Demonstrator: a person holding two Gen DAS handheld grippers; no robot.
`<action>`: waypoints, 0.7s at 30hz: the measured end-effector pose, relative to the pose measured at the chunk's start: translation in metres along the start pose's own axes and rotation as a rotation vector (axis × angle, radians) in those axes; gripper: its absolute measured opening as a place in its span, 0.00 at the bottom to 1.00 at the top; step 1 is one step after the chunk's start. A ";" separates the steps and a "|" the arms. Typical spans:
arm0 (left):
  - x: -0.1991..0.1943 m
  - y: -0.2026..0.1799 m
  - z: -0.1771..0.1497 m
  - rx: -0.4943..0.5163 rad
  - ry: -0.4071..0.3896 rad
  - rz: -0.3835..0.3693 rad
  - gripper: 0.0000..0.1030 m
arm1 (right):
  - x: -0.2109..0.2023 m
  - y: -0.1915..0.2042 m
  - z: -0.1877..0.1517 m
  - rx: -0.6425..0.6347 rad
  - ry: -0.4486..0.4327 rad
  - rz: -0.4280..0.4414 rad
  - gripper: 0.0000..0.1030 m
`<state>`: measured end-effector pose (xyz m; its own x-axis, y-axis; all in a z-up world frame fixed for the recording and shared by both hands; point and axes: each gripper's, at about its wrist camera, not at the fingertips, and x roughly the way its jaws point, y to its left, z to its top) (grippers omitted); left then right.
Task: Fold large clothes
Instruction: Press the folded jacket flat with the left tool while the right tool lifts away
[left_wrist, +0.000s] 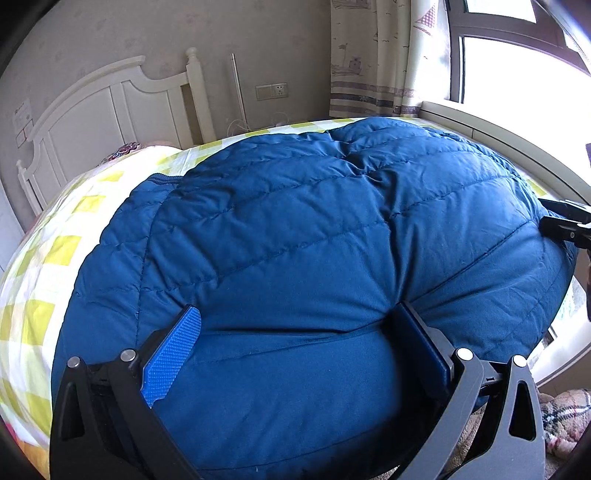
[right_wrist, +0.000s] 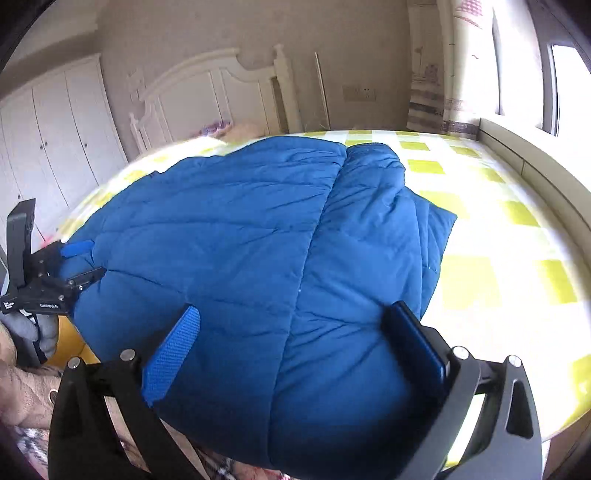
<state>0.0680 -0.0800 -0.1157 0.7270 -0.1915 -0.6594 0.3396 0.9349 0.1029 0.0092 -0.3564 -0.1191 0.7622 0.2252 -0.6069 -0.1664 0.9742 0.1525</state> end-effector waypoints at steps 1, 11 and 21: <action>0.000 0.000 0.000 0.000 0.000 0.000 0.96 | 0.001 0.002 0.000 -0.007 0.002 -0.008 0.98; 0.000 -0.001 -0.001 0.003 0.000 0.003 0.96 | -0.060 -0.025 -0.016 0.194 -0.142 0.015 0.97; 0.000 0.001 -0.001 0.005 -0.001 0.000 0.96 | -0.092 -0.077 -0.078 0.531 -0.160 0.177 0.93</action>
<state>0.0678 -0.0790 -0.1167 0.7275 -0.1922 -0.6587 0.3427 0.9335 0.1060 -0.0973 -0.4514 -0.1360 0.8431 0.3387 -0.4177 0.0051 0.7716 0.6360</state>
